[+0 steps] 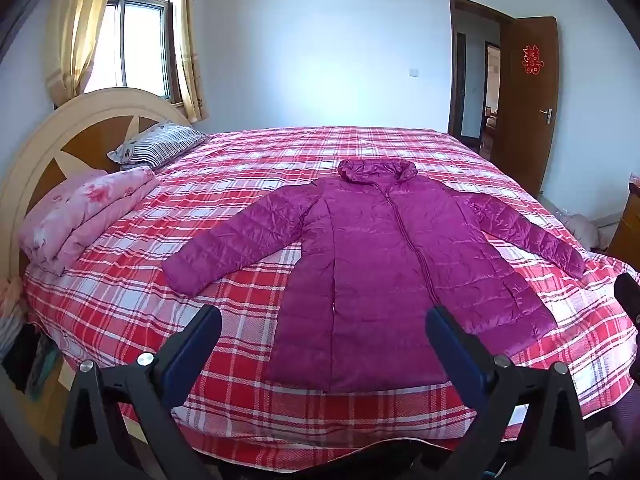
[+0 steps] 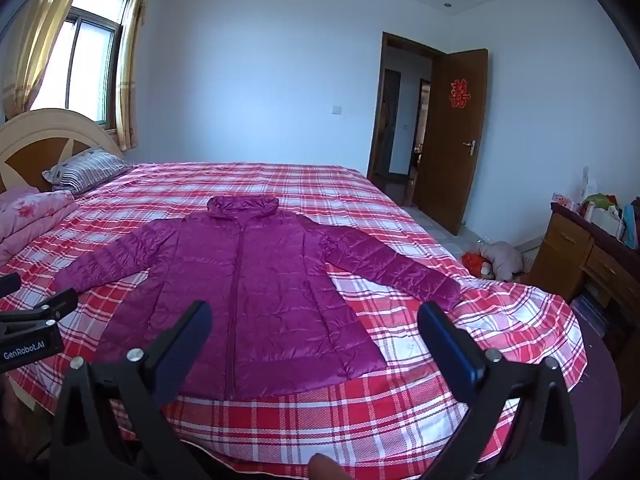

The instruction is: Fold large clothes

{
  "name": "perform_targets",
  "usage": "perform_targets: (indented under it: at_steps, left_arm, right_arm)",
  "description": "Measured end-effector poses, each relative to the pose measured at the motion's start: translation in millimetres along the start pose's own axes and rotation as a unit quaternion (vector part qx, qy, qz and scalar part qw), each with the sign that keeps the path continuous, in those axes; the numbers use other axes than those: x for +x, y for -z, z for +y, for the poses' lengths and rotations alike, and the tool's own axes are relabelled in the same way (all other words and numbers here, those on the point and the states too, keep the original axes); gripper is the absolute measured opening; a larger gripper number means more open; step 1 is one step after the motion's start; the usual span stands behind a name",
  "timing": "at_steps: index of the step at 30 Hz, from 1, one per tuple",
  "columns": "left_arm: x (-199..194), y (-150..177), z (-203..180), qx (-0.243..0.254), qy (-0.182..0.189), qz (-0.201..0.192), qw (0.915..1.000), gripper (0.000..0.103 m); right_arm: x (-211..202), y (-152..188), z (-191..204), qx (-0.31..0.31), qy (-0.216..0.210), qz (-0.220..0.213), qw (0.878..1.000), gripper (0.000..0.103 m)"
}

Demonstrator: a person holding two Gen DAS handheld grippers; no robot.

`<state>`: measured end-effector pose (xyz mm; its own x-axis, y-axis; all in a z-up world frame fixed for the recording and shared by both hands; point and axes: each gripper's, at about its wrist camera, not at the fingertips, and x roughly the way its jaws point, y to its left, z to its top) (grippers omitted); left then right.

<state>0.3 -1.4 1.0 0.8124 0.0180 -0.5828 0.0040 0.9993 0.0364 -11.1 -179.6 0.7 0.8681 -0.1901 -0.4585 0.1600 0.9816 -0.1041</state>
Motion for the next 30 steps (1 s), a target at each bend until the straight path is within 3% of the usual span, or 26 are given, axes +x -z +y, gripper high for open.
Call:
perform_targets:
  at_steps: [30]
  left_arm:
    - [1.8, 3.0, 0.0, -0.002, -0.002, -0.011, 0.9999, 0.102]
  right_arm:
    - [16.5, 9.1, -4.9, 0.011, -0.002, 0.021, 1.000, 0.103]
